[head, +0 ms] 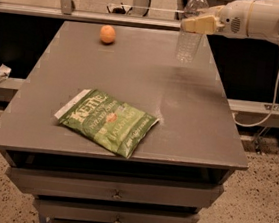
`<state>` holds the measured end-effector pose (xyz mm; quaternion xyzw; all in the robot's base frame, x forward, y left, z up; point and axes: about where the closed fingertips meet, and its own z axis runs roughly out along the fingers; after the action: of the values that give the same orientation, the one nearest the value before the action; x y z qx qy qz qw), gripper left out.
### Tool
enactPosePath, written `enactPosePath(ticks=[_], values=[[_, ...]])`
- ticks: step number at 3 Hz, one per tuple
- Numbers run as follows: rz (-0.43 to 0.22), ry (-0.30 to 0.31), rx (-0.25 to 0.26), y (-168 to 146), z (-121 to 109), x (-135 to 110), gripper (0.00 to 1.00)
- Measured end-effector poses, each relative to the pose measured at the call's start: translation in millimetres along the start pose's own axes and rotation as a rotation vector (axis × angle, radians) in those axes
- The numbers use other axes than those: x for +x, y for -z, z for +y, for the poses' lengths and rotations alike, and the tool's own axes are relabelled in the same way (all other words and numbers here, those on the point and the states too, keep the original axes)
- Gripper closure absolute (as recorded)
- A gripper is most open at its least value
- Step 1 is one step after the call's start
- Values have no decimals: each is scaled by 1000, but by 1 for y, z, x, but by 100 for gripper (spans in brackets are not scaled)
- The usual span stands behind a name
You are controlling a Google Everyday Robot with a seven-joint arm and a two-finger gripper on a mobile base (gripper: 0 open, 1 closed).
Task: Move water bottle near green jalapeno chip bag
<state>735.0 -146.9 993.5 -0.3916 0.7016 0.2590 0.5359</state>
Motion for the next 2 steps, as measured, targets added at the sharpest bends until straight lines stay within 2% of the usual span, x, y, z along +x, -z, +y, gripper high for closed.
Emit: enactPosePath(ticks=[1,2], values=[[-35,37,-108,21,56,-9,100],[-62,85,-190,29,113,-5,100]])
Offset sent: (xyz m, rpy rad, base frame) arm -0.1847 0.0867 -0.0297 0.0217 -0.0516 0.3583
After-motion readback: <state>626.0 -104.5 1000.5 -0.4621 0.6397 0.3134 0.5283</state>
